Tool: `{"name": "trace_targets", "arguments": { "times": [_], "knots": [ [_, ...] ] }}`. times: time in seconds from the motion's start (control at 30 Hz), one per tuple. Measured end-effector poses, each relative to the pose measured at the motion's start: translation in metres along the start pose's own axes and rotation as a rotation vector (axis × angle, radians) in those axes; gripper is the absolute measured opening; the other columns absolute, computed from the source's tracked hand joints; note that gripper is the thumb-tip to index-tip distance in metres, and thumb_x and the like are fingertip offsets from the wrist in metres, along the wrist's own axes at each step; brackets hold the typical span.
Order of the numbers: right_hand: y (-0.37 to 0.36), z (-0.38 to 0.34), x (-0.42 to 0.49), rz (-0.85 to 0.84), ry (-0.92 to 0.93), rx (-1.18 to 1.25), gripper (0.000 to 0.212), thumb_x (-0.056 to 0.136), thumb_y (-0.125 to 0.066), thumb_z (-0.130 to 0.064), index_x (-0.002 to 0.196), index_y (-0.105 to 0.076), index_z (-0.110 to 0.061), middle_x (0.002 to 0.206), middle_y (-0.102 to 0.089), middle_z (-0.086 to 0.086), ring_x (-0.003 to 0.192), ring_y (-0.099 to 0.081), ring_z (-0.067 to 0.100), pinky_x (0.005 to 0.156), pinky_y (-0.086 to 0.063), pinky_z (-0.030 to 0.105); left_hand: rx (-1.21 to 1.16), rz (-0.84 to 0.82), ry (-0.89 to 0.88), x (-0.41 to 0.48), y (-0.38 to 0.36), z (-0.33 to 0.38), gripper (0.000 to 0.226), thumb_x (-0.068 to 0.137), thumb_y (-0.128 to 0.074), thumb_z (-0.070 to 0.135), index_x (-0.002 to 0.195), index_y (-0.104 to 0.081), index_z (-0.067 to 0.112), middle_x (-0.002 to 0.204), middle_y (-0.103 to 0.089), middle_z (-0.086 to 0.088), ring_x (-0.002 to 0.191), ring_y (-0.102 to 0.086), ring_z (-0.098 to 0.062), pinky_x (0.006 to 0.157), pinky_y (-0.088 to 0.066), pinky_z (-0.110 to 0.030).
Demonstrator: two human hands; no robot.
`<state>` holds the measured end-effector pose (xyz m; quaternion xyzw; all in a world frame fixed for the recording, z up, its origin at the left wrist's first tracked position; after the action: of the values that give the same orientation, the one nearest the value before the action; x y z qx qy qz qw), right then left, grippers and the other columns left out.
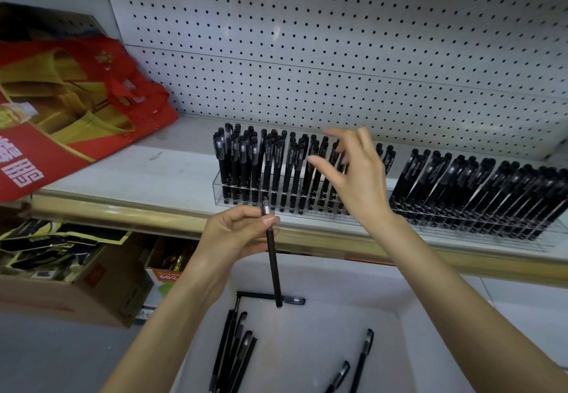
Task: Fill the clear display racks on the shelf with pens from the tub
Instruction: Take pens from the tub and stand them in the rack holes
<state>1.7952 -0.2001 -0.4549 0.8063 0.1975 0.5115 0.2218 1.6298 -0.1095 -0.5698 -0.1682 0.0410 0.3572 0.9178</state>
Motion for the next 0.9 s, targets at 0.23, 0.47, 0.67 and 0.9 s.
{"name": "trace_targets", "arguments": {
  "times": [0.23,0.47,0.67,0.9],
  "knots": [
    [-0.030,-0.017,-0.060,-0.465,-0.366,0.601,0.026,0.071,-0.070,-0.040,0.088,-0.064,-0.020,0.077,-0.063,-0.009,0.070,-0.060,0.004,0.065,-0.054,0.025,-0.031,-0.014,-0.006,0.004,-0.013,-0.001,0.030,0.068,-0.072,0.027,0.089,-0.067,0.007,0.083,-0.069,-0.004,0.080,-0.067,-0.012,0.068,-0.054,-0.020],
    [-0.057,-0.019,-0.104,-0.650,-0.592,0.730,0.018,0.073,-0.079,-0.013,0.081,-0.065,-0.005,0.071,-0.069,0.004,0.063,-0.066,0.013,0.061,-0.058,0.026,0.010,-0.008,0.022,0.004,-0.023,-0.002,0.024,0.057,-0.076,0.036,0.074,-0.067,0.020,0.078,-0.060,0.003,0.079,-0.051,-0.010,0.076,-0.043,-0.019],
    [-0.058,-0.018,-0.111,-0.606,-0.663,0.817,0.013,0.073,-0.079,-0.006,0.074,-0.066,-0.007,0.064,-0.067,0.004,0.056,-0.062,0.010,0.057,-0.055,0.023,0.037,0.005,0.029,0.003,-0.026,-0.003,0.020,0.057,-0.077,0.034,0.066,-0.064,0.022,0.068,-0.058,0.006,0.068,-0.051,-0.006,0.073,-0.042,-0.021],
    [-0.054,-0.013,-0.116,-0.603,-0.699,0.863,0.013,0.078,-0.073,0.001,0.085,-0.062,-0.001,0.070,-0.065,0.006,0.063,-0.063,0.011,0.062,-0.057,0.026,0.176,0.010,-0.035,0.006,-0.035,-0.001,0.030,0.054,-0.080,0.035,0.071,-0.065,0.015,0.064,-0.064,0.001,0.066,-0.057,-0.011,0.081,-0.047,-0.032]
  ]
}}
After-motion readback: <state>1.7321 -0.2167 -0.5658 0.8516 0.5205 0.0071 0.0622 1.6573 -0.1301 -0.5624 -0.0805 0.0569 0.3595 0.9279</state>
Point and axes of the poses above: each hand's wrist, its own x-axis towards the middle knuckle, its own y-axis out of the back of the hand, z = x × y, the point moved 10 cm from there along x, towards the middle knuckle
